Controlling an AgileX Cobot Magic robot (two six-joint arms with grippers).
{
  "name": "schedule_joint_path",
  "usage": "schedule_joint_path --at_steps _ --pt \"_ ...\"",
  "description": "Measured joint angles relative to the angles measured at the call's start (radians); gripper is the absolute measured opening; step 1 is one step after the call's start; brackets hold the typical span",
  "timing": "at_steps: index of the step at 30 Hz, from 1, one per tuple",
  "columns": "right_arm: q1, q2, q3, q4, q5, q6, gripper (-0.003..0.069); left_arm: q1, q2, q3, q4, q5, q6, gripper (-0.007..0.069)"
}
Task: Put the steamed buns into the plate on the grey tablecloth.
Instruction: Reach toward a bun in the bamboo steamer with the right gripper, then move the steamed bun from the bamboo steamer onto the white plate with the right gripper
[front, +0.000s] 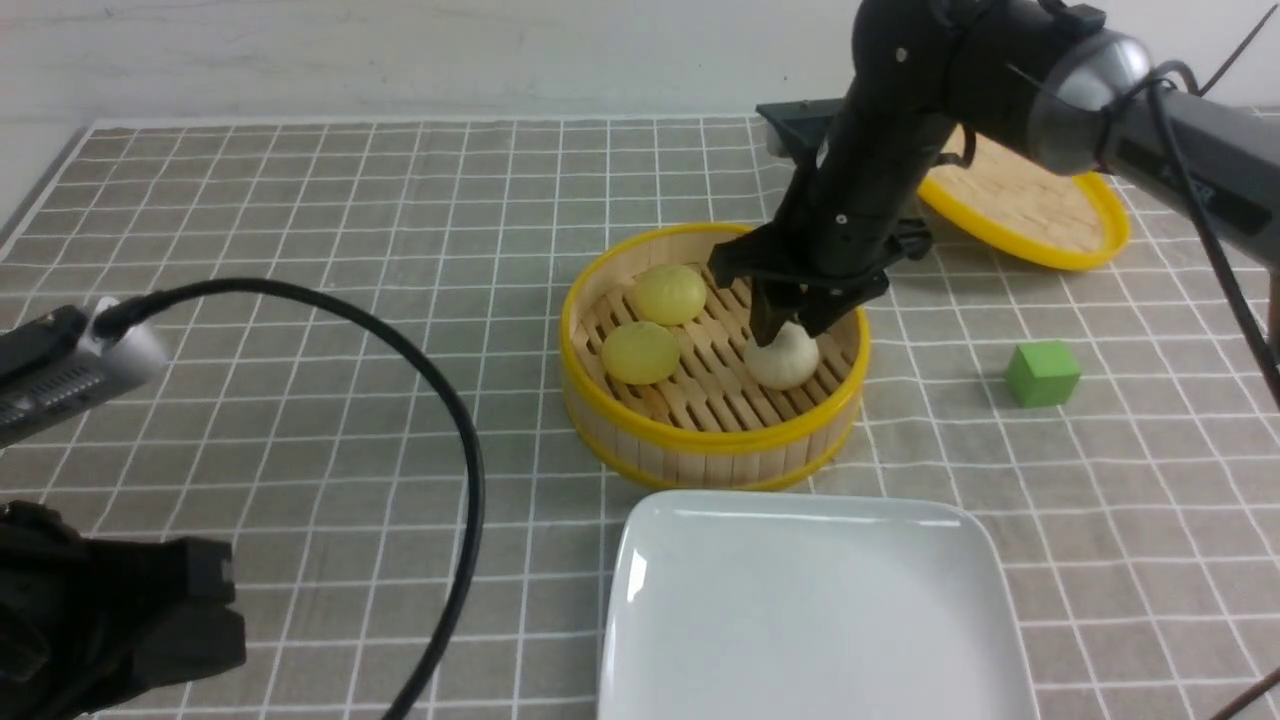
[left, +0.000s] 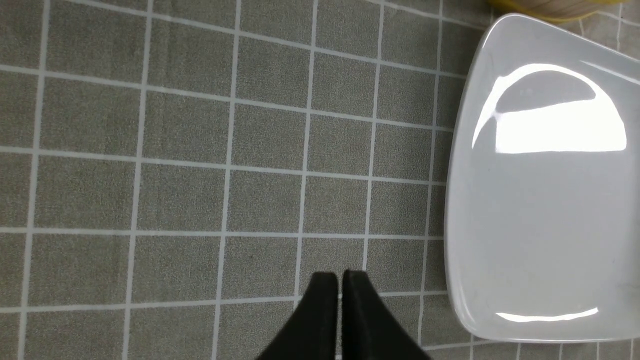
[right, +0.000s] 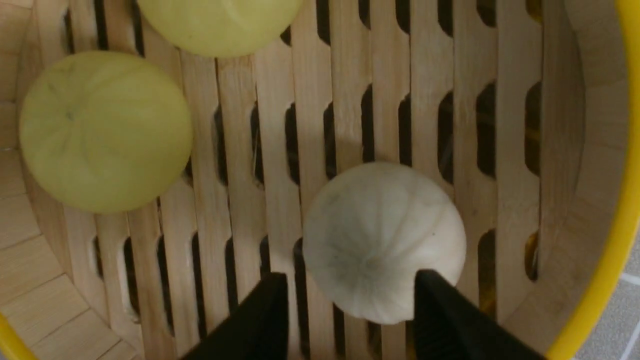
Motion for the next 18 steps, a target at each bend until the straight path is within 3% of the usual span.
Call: schedule_joint_path --at_steps 4,7,8,11,18 --pt "0.0 0.038 -0.006 -0.018 0.0 -0.01 0.0409 0.0 0.0 0.0 -0.001 0.0 0.0 0.0048" --pt "0.0 0.053 -0.006 -0.042 0.006 -0.01 0.0326 0.0 0.0 0.0 -0.001 0.0 0.0 0.0051" --pt "0.0 0.05 -0.007 -0.061 0.017 -0.01 0.023 0.0 0.0 0.0 -0.001 0.0 0.0 0.0054" --pt "0.0 0.018 -0.007 -0.084 0.044 -0.01 0.0043 0.0 0.0 0.0 -0.001 0.0 0.0 0.0055" --pt "0.0 -0.256 0.064 -0.016 0.061 -0.01 0.0021 0.0 0.0 0.0 0.004 -0.001 0.0 0.0066"
